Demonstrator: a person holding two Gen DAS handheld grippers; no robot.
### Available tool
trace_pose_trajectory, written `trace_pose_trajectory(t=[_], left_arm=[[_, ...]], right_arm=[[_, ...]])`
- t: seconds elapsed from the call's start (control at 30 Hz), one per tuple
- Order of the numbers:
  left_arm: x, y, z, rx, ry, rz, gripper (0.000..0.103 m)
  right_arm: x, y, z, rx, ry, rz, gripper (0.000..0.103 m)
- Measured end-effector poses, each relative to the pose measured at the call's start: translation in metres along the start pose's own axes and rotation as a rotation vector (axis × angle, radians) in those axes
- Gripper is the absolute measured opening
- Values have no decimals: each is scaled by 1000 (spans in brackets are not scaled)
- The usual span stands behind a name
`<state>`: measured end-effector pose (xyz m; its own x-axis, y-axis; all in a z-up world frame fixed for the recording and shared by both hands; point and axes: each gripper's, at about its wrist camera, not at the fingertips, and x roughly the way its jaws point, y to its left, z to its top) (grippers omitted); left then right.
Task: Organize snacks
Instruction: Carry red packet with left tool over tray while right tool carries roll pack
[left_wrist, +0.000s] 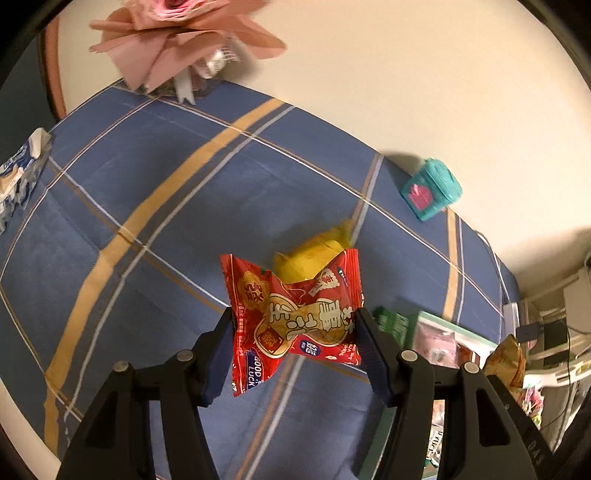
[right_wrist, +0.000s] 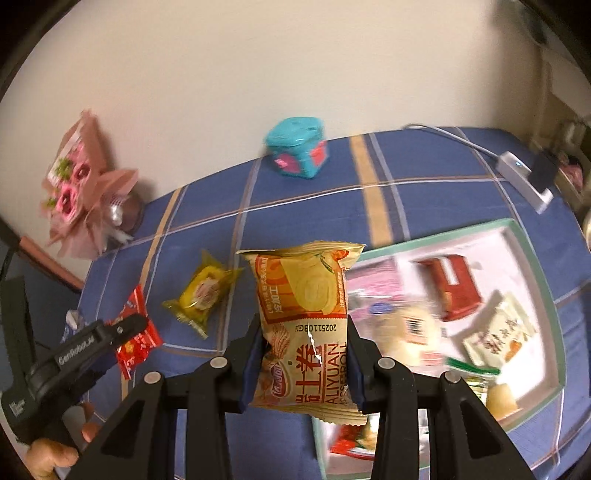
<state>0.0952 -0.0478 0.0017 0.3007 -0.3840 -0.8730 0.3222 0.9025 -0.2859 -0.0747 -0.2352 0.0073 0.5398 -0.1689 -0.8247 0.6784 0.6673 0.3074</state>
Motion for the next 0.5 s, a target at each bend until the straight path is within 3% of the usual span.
trace_pose_trajectory(t=[0.5], left_arm=[[43,-103,-58,239,109,-1,64]], right_arm=[[-8,-105,7,207,42,-94,41]])
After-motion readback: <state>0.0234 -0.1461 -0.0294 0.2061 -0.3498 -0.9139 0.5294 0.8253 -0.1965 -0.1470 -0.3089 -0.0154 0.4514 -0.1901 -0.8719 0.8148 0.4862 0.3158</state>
